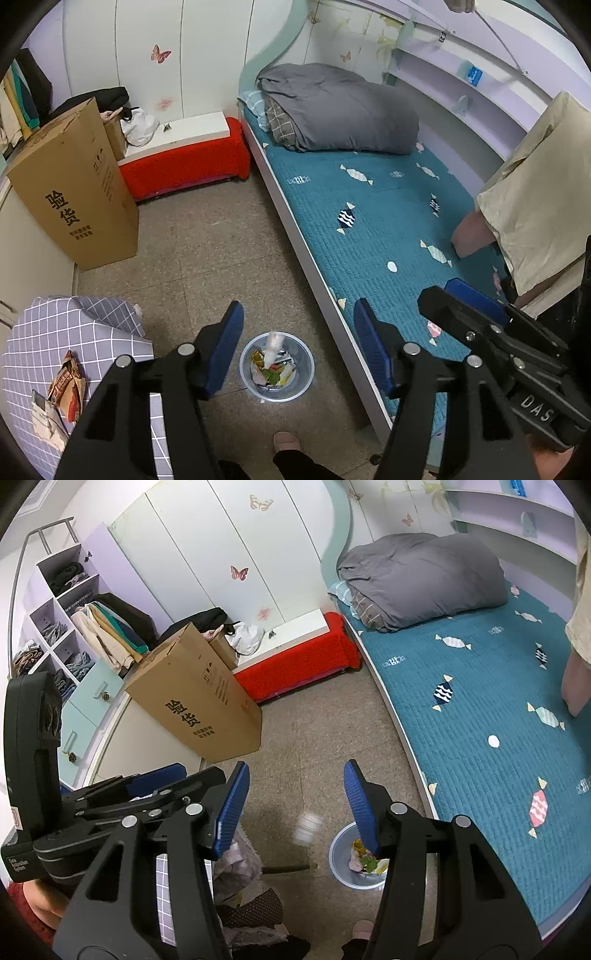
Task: Collect trash
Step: 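Move both open tools back over the remaining table trash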
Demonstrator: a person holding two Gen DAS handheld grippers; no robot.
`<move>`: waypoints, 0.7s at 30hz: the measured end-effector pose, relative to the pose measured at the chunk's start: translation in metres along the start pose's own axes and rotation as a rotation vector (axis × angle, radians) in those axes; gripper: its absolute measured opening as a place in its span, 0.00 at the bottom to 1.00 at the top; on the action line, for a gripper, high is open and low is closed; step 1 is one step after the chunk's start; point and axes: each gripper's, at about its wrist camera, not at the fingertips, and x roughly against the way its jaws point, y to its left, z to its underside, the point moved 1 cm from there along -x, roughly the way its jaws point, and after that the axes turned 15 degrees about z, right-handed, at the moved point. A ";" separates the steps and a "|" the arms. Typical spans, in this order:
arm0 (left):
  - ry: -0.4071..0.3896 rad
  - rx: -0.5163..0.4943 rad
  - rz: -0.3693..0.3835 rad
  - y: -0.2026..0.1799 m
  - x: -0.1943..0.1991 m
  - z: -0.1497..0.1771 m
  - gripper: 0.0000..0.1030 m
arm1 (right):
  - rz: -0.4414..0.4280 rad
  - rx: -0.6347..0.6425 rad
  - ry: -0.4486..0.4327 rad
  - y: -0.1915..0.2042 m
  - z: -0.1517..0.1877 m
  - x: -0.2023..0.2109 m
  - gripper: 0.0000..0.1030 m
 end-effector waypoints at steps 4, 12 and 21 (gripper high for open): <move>-0.007 0.006 -0.002 0.001 0.003 0.001 0.62 | -0.007 0.010 0.003 0.001 0.002 0.000 0.51; -0.032 0.032 -0.023 0.009 0.017 0.010 0.62 | -0.033 0.042 0.008 0.014 0.006 0.003 0.52; -0.067 0.118 -0.078 0.037 0.044 0.033 0.62 | -0.093 0.125 0.043 0.051 0.015 -0.005 0.53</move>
